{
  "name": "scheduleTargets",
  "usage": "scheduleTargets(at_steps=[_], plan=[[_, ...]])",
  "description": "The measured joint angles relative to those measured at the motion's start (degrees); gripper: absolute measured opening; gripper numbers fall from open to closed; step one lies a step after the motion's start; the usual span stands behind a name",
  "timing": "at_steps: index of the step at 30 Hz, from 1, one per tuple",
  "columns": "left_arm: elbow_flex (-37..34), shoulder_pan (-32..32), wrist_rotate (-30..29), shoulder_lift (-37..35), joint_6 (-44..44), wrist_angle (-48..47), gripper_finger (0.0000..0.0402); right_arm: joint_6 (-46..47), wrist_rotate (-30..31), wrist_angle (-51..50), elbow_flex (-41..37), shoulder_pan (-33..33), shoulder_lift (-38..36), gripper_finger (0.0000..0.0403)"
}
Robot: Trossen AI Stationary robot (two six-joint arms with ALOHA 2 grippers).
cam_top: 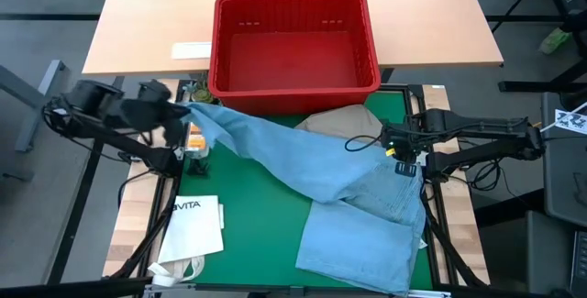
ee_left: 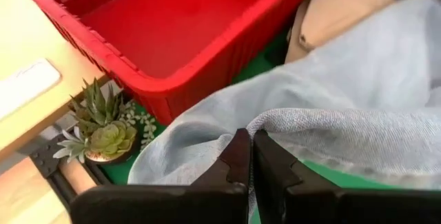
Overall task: Fold Laundry from Bin
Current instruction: Fold the light blue pants
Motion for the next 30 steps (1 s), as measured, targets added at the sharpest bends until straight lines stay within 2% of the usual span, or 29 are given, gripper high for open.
scheduleTargets(at_steps=[4,12,19,24,30], plan=[[0.0,0.0,1.1,-5.5,-0.2,0.0,0.0,0.0,0.0,0.1,0.0,0.0,0.0,0.0138],[0.0,0.0,8.5,-14.0,0.2,0.0,0.0,0.0,0.0,2.3,0.0,0.0,0.0,0.0138],[0.0,0.0,11.1,-15.9,4.3,1.4,0.0,-0.1,0.0,5.8,0.0,0.0,0.0,0.0138],[-3.9,0.0,14.8,-15.6,13.7,12.6,0.0,-3.7,0.0,11.3,0.0,0.0,0.0,0.0138],[-13.3,0.0,21.0,-15.6,22.5,30.5,0.0,-7.5,0.0,20.2,0.0,0.0,0.0,0.0138]])
